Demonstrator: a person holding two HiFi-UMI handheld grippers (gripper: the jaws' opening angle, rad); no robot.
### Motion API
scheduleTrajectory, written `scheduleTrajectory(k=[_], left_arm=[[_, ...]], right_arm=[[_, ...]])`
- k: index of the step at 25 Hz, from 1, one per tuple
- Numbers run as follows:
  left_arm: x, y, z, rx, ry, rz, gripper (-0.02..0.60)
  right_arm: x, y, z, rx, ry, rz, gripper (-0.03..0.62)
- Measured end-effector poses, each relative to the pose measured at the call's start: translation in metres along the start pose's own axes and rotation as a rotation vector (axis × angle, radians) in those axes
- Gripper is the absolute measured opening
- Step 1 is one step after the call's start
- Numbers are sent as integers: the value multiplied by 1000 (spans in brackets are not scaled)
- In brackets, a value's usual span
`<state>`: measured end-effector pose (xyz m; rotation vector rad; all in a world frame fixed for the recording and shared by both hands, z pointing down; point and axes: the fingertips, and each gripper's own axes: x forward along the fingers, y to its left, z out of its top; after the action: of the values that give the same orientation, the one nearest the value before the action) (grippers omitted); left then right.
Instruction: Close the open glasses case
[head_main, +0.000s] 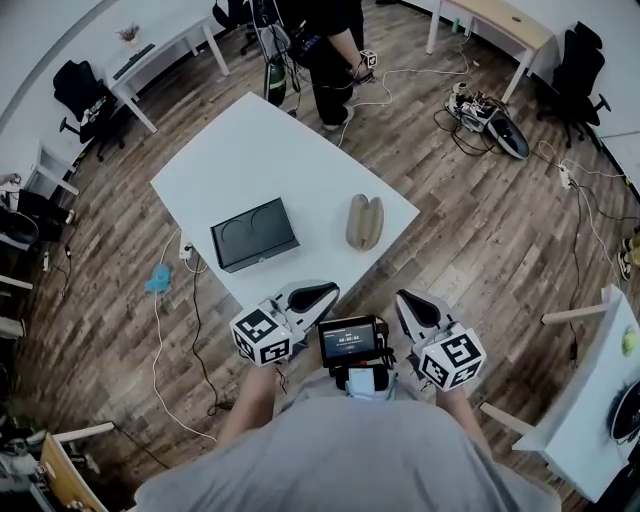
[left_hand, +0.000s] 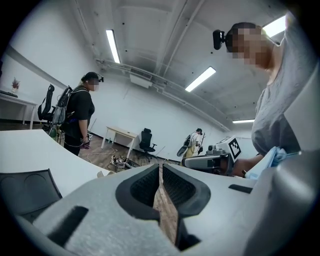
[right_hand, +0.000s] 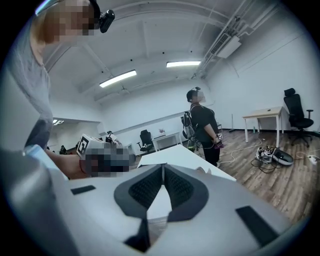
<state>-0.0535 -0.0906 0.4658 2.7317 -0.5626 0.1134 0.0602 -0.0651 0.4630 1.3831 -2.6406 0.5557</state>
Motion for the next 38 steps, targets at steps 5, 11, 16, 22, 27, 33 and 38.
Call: scheduleTrajectory(k=[5, 11, 16, 22, 27, 33, 38], left_arm=[[42, 22, 14, 1, 26, 5, 35], [82, 35, 26, 59, 57, 8, 35], [82, 48, 33, 58, 52, 18, 35], [85, 80, 39, 201, 156, -70, 37], [125, 123, 38, 459, 410, -194, 38], [175, 155, -13, 709, 745, -361, 140], [191, 183, -66, 909, 1000, -457, 140]], right_arm=[[16, -41, 14, 10, 11, 19, 34], [26, -81, 25, 29, 13, 48, 34], [37, -87, 22, 46, 42, 63, 34], [53, -91, 7, 113, 60, 30, 34], [75, -109, -28, 247, 117, -6, 34], [106, -115, -66, 453, 178, -25, 65], [135, -116, -88, 548, 256, -35, 133]])
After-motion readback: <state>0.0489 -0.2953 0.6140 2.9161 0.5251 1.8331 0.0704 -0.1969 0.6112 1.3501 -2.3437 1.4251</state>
